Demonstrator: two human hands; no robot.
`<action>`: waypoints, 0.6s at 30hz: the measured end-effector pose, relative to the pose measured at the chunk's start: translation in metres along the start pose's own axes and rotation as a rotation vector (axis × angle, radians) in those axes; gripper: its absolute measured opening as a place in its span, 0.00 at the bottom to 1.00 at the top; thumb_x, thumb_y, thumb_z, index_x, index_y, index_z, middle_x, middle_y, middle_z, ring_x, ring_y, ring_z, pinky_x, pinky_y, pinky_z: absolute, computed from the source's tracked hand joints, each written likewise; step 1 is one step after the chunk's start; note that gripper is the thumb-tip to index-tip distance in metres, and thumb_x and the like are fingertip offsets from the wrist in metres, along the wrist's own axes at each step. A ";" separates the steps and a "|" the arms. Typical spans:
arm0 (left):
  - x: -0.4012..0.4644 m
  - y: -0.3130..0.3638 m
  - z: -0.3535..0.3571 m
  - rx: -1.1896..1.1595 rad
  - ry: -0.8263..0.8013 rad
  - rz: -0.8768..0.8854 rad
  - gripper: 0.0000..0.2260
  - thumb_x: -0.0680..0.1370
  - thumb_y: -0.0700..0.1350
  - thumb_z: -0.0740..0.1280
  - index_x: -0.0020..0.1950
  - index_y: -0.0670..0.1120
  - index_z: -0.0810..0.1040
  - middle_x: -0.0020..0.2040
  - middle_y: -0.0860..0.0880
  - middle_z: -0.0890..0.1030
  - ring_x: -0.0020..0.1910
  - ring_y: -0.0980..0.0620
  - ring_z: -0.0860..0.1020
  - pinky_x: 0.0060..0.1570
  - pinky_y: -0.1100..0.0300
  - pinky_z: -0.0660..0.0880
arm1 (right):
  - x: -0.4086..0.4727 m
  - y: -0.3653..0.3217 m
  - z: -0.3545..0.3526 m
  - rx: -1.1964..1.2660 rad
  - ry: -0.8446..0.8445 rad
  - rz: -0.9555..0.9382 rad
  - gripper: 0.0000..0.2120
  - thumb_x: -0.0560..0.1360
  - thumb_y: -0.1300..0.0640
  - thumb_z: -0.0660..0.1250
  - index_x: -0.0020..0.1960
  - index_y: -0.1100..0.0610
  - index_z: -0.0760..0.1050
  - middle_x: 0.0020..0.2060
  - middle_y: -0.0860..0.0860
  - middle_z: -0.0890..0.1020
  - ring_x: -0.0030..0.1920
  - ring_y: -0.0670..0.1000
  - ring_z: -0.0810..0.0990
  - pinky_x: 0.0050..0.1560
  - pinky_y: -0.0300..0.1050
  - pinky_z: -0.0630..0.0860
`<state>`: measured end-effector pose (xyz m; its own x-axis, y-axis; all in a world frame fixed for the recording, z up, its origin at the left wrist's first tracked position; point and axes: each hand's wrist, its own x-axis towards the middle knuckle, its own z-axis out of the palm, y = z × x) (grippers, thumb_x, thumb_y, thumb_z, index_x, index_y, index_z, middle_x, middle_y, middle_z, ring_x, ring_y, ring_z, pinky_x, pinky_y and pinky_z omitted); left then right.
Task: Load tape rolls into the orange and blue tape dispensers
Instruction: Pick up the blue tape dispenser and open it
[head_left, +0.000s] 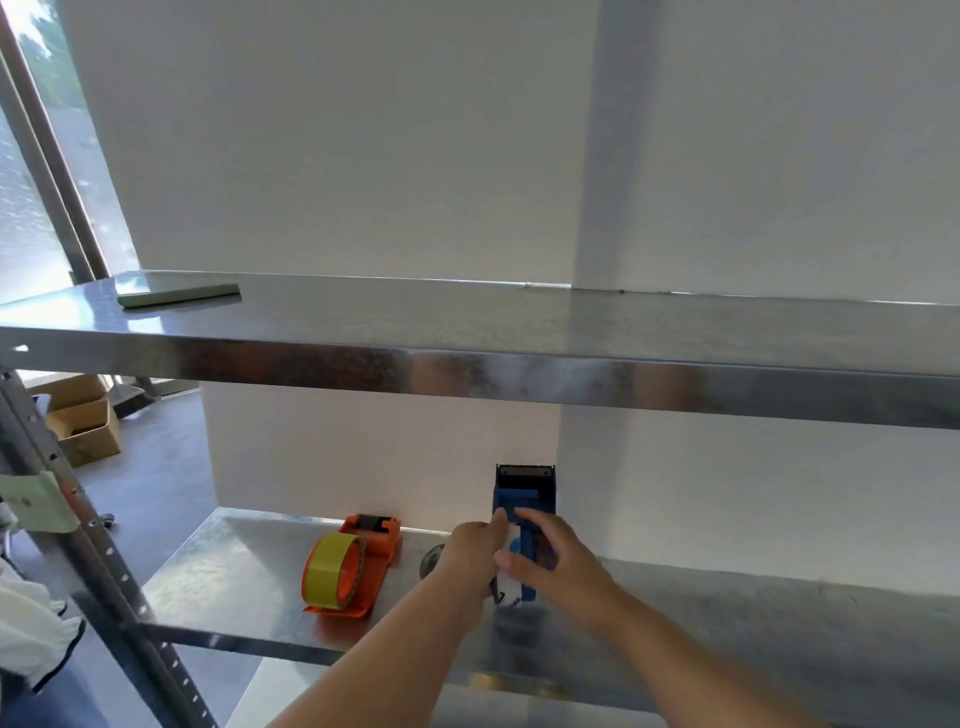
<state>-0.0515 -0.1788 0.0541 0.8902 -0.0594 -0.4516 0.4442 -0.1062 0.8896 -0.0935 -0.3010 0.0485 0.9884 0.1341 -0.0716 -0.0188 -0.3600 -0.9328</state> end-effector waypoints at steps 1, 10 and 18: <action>0.001 0.001 -0.001 0.024 0.019 -0.020 0.21 0.81 0.54 0.58 0.57 0.38 0.78 0.53 0.38 0.83 0.54 0.39 0.81 0.61 0.43 0.76 | -0.001 0.001 -0.003 0.003 -0.050 0.022 0.36 0.66 0.44 0.75 0.69 0.45 0.63 0.63 0.40 0.69 0.63 0.43 0.71 0.63 0.38 0.70; -0.005 0.004 0.000 -0.014 -0.012 -0.009 0.16 0.81 0.52 0.60 0.43 0.43 0.78 0.53 0.36 0.83 0.54 0.36 0.81 0.59 0.41 0.77 | 0.000 0.010 -0.008 -0.517 0.035 -0.149 0.45 0.60 0.44 0.78 0.71 0.42 0.59 0.63 0.39 0.71 0.60 0.43 0.71 0.68 0.44 0.60; 0.011 0.001 -0.012 -0.128 0.040 -0.071 0.18 0.81 0.54 0.59 0.55 0.39 0.76 0.50 0.39 0.84 0.50 0.39 0.83 0.58 0.40 0.77 | -0.003 0.042 -0.038 -0.593 0.159 -0.004 0.42 0.62 0.48 0.76 0.69 0.47 0.58 0.64 0.46 0.64 0.61 0.50 0.69 0.65 0.46 0.70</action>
<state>-0.0397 -0.1673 0.0507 0.8585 -0.0161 -0.5125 0.5128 0.0186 0.8583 -0.0911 -0.3516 0.0229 0.9995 0.0131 0.0275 0.0265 -0.8183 -0.5741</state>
